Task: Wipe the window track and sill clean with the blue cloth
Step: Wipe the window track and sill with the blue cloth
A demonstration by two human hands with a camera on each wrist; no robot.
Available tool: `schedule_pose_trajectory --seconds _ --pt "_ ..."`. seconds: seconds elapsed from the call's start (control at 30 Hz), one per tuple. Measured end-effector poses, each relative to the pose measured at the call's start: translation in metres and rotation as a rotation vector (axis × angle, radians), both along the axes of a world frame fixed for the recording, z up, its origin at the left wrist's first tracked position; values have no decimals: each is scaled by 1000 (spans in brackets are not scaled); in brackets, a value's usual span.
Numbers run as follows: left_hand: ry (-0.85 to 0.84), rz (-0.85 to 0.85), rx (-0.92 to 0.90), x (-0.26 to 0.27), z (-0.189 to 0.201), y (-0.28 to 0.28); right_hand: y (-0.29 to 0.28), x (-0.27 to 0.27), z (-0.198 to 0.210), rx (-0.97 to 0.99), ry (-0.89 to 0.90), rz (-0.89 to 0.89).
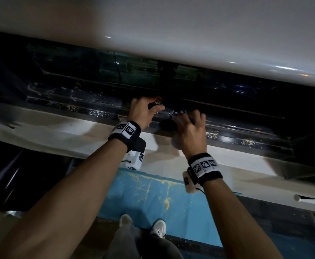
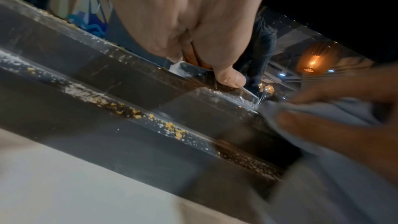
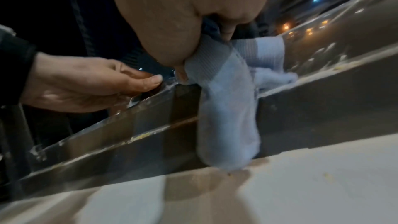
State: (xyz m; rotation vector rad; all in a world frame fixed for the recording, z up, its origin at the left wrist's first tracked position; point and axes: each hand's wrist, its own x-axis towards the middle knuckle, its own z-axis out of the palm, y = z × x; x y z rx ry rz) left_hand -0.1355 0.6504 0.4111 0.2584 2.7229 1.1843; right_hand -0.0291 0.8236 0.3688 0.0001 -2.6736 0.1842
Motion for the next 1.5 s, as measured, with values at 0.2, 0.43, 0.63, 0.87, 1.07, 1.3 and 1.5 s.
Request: schedule_pose_trajectory --seconds 0.2,0.43,0.63,0.87,1.07,1.3,1.5 --pt "-16 2 -30 2 -2 2 -36 -13 0 -216 -55 -27" --pt "173 -150 -120 -12 3 -46 -10 4 7 -132 83 15" --pt "199 -155 -262 -9 -21 -90 -46 -29 -20 23 -166 -43" --pt "266 -117 -236 -3 -35 -84 -22 -9 -14 9 -106 19" --pt "302 -157 -225 -12 -47 -91 -102 -42 -2 -128 -8 116" --pt "237 -162 -187 -18 -46 -99 -64 -27 -17 -155 -94 7" --pt "254 -181 -159 -21 -44 -98 -85 -44 -12 -91 -50 218"
